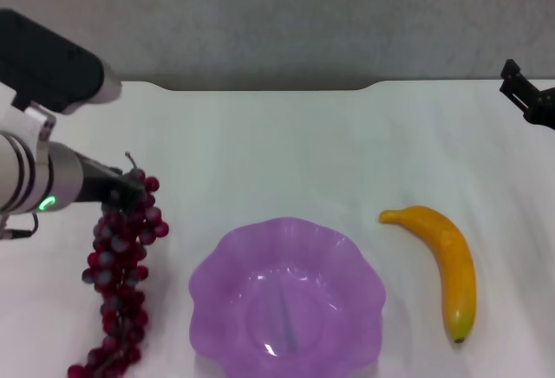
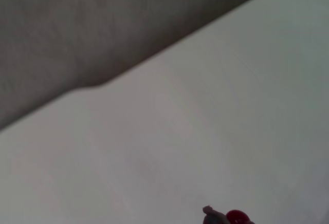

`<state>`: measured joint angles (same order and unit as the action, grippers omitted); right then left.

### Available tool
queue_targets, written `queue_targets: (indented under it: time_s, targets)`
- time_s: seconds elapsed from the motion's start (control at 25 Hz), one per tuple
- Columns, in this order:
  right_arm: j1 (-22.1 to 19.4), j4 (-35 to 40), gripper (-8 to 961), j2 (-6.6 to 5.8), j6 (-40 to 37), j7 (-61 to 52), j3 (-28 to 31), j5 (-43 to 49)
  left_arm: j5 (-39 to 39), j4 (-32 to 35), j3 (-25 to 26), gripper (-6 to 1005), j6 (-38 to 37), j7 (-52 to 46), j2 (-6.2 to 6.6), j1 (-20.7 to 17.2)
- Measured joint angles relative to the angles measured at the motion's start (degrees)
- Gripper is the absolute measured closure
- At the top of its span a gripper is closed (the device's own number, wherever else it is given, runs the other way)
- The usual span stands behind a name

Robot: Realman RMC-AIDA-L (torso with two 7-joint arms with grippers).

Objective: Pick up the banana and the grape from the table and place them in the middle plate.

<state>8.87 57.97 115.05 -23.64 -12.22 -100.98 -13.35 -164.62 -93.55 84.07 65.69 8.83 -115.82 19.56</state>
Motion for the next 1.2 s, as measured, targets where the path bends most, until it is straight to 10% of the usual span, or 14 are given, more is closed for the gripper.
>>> queue_targets:
  time_s: [1.2]
  targets:
    - [0.0, -1.0, 78, 0.0, 0.0, 0.1, 0.0, 0.1, 1.7, -24.8, 7.7, 765, 6.8, 7.3, -0.37, 2.0]
